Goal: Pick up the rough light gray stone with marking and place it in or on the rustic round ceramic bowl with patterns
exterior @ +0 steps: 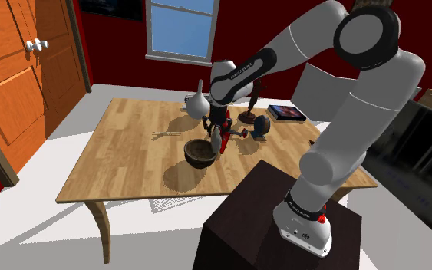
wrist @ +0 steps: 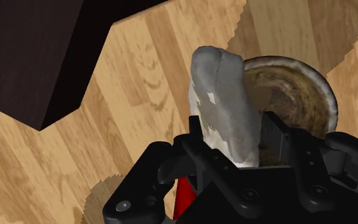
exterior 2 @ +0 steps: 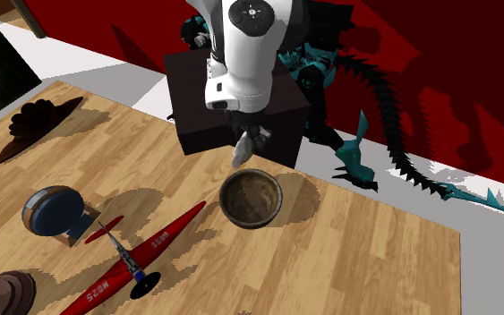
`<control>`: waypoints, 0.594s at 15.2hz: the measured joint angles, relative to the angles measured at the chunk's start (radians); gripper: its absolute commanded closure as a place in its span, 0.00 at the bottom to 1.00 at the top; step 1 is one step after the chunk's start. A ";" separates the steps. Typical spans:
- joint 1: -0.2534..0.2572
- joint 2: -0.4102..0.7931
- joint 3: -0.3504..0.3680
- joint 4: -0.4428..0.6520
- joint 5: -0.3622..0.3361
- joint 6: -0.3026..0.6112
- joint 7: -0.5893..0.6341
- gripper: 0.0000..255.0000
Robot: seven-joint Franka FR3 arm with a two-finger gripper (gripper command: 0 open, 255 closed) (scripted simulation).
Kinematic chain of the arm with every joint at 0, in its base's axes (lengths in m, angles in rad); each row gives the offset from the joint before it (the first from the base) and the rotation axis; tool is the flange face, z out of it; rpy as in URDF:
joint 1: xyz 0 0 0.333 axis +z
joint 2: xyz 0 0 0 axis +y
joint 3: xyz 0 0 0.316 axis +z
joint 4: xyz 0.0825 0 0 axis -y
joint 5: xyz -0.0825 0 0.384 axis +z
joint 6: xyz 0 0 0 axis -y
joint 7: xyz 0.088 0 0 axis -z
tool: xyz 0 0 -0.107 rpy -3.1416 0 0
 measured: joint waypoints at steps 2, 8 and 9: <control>0.005 0.054 0.003 0.080 -0.013 -0.028 0.017 1.00; 0.021 0.208 0.003 0.254 -0.054 -0.054 0.058 1.00; 0.021 0.219 0.002 0.253 -0.058 -0.042 0.060 1.00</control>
